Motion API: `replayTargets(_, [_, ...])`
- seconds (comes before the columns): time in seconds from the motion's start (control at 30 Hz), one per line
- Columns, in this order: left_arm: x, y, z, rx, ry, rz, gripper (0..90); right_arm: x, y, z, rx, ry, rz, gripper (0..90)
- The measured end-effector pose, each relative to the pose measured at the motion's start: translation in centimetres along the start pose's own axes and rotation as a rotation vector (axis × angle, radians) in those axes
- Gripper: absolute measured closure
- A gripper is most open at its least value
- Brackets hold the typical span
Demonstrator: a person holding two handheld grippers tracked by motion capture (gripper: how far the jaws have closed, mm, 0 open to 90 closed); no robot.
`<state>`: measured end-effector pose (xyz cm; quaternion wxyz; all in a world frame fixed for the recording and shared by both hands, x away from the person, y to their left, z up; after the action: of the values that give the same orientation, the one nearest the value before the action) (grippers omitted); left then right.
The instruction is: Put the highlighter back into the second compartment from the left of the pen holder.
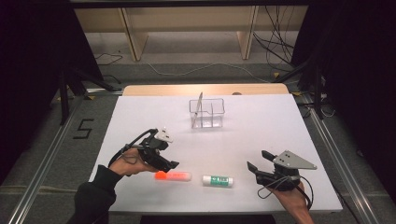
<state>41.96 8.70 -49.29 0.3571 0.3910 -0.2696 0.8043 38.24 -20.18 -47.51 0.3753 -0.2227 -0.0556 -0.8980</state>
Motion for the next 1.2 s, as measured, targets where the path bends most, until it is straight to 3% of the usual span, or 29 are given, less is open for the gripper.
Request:
replayTargets(0.2, [-0.9,0.8,-1.0,-0.057,-0.053,-0.018,20.6,0.0,0.0,0.0,0.001,0.001,0.002,33.0])
replayTargets(0.37, [-1.2,0.9,-1.6,-0.106,-0.090,-0.012,20.7,0.0,-0.1,0.0,0.000,-0.003,-0.001,33.0])
replayTargets(0.53, [-1.9,1.1,-2.4,-0.123,-0.125,-0.007,20.3,0.0,0.0,0.0,0.000,-0.003,-0.001,33.0])
replayTargets(0.7, [-2.5,1.2,-3.2,-0.178,-0.174,-0.008,19.5,0.0,-0.1,0.0,0.002,-0.003,0.003,32.9])
replayTargets(0.97, [-3.1,1.5,-3.8,-0.200,-0.209,-0.015,19.1,0.0,-0.1,0.0,0.000,-0.003,0.003,32.2])
replayTargets(1.07, [-3.4,1.8,-3.8,-0.179,-0.200,-0.017,19.1,0.0,-0.1,-0.1,-0.001,-0.006,0.002,31.4])
replayTargets(1.2, [-3.6,1.8,-4.1,-0.201,-0.221,-0.017,19.0,0.0,-0.1,0.0,-0.003,-0.006,0.003,30.4])
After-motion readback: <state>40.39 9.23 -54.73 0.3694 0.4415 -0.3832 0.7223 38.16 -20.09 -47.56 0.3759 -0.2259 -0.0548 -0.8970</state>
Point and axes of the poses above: each handheld gripper's, and its own axes: x roughly backward along the jaws, z roughly out of its top, y roughly to its right, the point moved 10 cm from there along -x, roughly forward along the jaws, and after that the axes turned 10 degrees about z, right-handed, at the moved point
